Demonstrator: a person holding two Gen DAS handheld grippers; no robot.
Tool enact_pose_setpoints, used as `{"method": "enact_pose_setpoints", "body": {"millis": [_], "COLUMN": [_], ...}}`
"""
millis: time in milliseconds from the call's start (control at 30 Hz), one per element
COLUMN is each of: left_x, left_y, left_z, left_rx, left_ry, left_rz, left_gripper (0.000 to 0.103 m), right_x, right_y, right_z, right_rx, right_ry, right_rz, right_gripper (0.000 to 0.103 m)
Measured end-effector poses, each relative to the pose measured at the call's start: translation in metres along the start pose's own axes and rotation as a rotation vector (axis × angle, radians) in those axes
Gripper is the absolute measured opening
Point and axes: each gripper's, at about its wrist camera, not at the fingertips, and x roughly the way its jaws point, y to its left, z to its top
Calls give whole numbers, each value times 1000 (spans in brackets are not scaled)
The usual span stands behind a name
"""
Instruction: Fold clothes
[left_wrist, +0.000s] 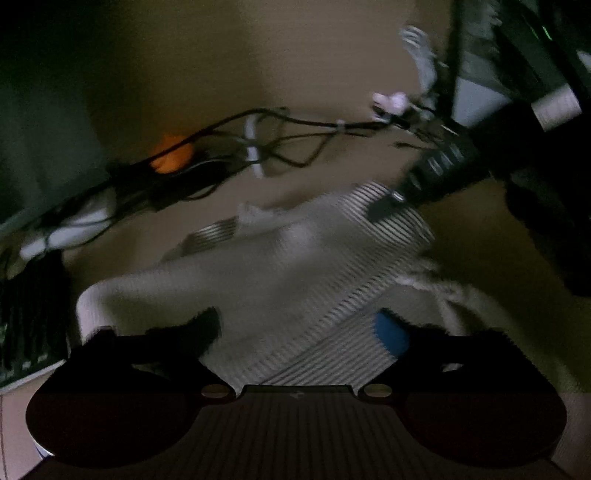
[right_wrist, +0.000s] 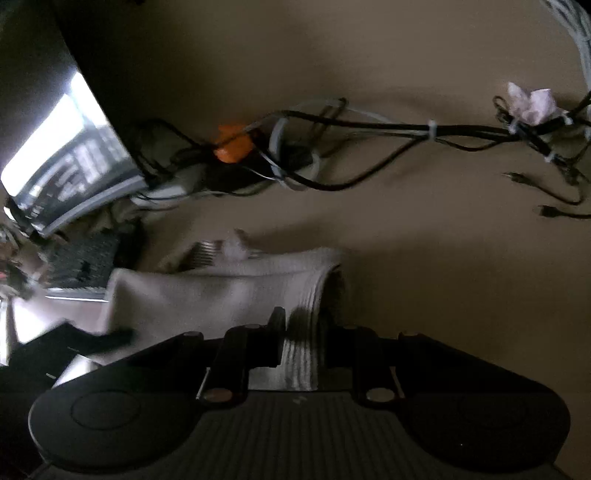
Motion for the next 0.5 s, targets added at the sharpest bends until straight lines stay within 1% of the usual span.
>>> {"method": "enact_pose_setpoints", "body": {"millis": [33,100,167,233,267,333,400,433,500], "left_x": [2,8,14,17,17,16,14,12,5], "left_y": [-5,-12,-18,-16,-13,-9,-8,-9,-11], "left_z": [1,0,-1,1,2,4,5,6,11], "left_rx": [29,79,123,117,106,86,87,95,96], "left_ry": [5,10,12,15,15,8,0,-6,-32], "left_rz": [2,24,64,90,96,87,87,92,101], "left_gripper": [65,66,65,50,48,35,30,25,21], "right_x": [-1,-2,0,7,11,16,16,12,-1], "right_y": [1,5,7,7,6,7,10,15,27], "right_z": [0,1,2,2,2,1,2,4,9], "right_rx": [4,-16,-28,-27,-26,-27,-36,-55,-111], "right_ry": [-2,-4,1,10,15,21,18,6,-44], "right_rz": [18,18,12,10,10,10,11,13,13], "right_gripper": [18,18,18,18,18,18,14,8,6]}}
